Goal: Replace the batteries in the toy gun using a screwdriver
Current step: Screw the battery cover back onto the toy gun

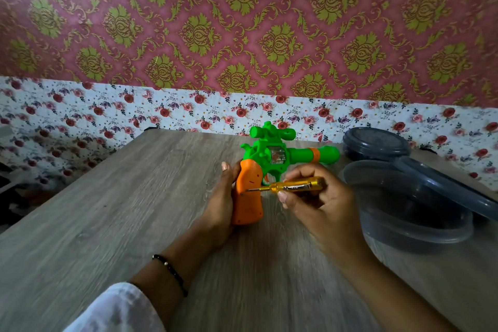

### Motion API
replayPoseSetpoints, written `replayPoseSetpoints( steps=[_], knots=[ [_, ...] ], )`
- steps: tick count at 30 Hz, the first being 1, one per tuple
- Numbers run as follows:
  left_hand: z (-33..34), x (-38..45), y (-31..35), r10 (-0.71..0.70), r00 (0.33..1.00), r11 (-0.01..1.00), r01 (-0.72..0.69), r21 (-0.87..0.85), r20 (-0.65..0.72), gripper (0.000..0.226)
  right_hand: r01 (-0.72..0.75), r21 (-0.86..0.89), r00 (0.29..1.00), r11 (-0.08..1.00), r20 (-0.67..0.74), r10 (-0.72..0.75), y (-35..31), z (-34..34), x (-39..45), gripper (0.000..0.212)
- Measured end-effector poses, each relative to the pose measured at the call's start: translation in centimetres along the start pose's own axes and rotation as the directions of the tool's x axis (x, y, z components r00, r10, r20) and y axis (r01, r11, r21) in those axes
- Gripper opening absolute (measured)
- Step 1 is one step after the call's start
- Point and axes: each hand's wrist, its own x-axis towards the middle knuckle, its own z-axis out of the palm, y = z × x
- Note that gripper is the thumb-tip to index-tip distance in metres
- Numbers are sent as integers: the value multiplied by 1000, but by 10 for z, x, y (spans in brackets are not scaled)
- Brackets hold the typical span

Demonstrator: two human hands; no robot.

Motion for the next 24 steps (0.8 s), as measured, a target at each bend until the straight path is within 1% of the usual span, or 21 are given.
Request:
replayPoseSetpoints(
  steps=[2,6,8,12,18,24],
  knots=[
    [0,0,0,11,1000,1000,-11,6,-3,59,-1,-4,1000,1000,-14,1,0,0,-1,20],
    [1,-1,1,46,999,998,-44,44,-29,46,-27,19,999,999,-28,27,-2,-1,-2,36],
    [1,-2,2,51,998,997,-49,54,-33,48,2,2,1000,1000,-26,-2,-3,0,-2,41],
    [1,-3,2,27,999,999,-28,41,16,59,86,-105,996,991,0,-86,-3,1,-2,33],
    [2,-4,3,62,997,997,-64,52,37,59,103,-113,995,988,20,-102,3,4,-3,20],
    [3,-3,4,55,998,998,-57,39,39,60,152,-143,988,978,26,-150,7,5,-3,19]
  ],
)
